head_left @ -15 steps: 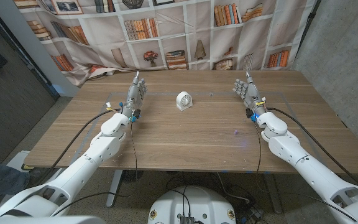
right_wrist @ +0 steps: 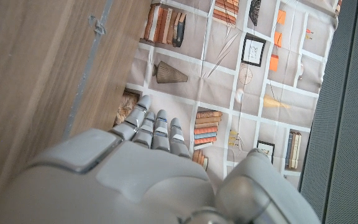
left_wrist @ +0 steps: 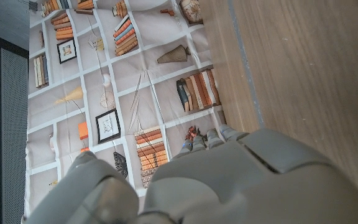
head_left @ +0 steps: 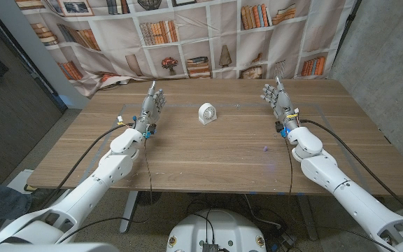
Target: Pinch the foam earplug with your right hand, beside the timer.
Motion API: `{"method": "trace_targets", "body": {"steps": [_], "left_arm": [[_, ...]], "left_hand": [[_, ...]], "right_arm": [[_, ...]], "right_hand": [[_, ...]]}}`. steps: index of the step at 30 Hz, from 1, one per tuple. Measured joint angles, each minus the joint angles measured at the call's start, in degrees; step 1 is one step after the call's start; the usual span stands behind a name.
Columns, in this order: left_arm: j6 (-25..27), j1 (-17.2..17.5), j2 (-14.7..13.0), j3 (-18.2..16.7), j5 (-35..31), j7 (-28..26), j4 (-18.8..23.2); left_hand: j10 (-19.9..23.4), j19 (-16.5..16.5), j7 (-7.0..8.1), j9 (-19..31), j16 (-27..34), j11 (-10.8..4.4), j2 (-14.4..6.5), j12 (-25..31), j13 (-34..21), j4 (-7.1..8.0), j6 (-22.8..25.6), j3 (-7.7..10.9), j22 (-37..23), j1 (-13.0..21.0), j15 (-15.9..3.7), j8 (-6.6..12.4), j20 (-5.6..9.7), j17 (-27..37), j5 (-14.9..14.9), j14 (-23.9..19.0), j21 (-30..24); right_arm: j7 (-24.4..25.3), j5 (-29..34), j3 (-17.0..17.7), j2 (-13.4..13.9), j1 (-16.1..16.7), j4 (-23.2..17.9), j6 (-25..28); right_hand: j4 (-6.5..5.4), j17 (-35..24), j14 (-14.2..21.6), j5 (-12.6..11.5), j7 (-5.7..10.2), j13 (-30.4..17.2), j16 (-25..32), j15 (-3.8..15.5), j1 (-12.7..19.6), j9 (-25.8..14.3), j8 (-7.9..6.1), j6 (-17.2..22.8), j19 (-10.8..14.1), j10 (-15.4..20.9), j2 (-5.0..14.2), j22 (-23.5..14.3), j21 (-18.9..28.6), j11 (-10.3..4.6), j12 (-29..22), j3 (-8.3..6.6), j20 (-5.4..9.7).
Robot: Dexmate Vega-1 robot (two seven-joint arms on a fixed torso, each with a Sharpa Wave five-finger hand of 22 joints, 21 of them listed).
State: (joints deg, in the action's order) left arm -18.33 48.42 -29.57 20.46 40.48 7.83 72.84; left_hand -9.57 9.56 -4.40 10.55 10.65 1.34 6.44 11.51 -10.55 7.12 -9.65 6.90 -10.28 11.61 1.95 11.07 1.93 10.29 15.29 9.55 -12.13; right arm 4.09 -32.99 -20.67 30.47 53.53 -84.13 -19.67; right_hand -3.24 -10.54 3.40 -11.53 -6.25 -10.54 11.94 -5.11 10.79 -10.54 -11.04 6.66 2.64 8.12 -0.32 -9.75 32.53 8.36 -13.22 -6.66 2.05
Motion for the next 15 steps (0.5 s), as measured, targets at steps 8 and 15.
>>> {"method": "trace_targets", "body": {"steps": [8,15], "left_arm": [[1.0,1.0,-1.6,-0.3,0.7,1.6,1.9],[1.6,2.3,-3.6,-0.8,0.8,1.8,4.6]], "left_hand": [[0.2,0.0,-0.21,0.0,0.0,0.21,-0.4,0.4,0.0,0.00,-0.2,0.00,0.0,0.4,0.23,0.00,0.00,0.0,0.0,0.2,0.0],[0.5,0.0,-0.22,0.0,0.0,0.51,-1.1,0.4,0.0,0.00,-0.2,0.00,0.0,0.2,0.30,0.46,0.00,0.0,0.0,0.3,0.0]], "right_arm": [[2.8,2.1,0.5,1.3,3.0,-4.7,-0.2],[5.4,4.4,1.4,3.0,6.1,-9.2,0.2]], "right_hand": [[1.12,0.0,2.0,0.0,0.09,0.0,0.2,0.40,1.3,0.0,-0.23,0.7,2.2,1.9,0.36,0.0,0.0,-0.56,-0.6,-0.46,0.11],[1.60,0.0,2.7,0.0,-0.09,0.0,0.2,0.59,2.4,0.0,-0.69,2.2,3.1,2.7,0.91,0.0,0.0,-0.61,-0.8,-0.95,0.00]]}}
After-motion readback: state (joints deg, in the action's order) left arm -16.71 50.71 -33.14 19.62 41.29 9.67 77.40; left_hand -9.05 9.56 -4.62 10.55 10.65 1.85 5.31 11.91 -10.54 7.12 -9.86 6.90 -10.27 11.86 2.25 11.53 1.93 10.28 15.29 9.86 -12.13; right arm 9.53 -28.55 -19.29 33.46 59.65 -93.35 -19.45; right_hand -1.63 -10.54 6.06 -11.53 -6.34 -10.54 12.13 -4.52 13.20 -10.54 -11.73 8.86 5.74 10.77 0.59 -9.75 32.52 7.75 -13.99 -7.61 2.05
